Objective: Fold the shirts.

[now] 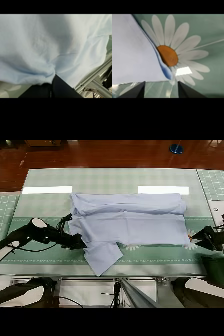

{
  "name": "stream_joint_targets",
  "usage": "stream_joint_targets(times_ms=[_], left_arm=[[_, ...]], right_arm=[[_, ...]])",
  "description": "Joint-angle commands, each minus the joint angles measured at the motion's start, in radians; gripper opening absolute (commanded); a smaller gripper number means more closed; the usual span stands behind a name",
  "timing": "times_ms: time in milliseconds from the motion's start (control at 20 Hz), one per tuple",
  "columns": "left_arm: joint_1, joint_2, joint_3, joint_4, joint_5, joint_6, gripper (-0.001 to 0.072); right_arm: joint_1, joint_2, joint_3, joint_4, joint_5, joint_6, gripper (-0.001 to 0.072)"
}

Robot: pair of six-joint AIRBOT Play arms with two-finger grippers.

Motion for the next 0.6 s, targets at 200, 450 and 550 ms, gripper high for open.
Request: stream_joint_targets(times_ms=[200,450,550], left_arm=[[0.0,0.001,0.0,-0.003,0.003,0.0,0.0019],[0.0,0.001,0.0,-0.003,0.003,0.001,0.0019],[0.0,0.004,0.003,-0.004,0.0,0.0,0.0018]], right_arm=[[0.185,-0.091,-0.029,-0.005,-0.114,0.039,0.0367],[0.213,-0.092,-0.028,-0.008,-0.111,0.059,0.0024],[0.213,-0.052,-0.028,0.01,-0.06,0.02,0.0023]])
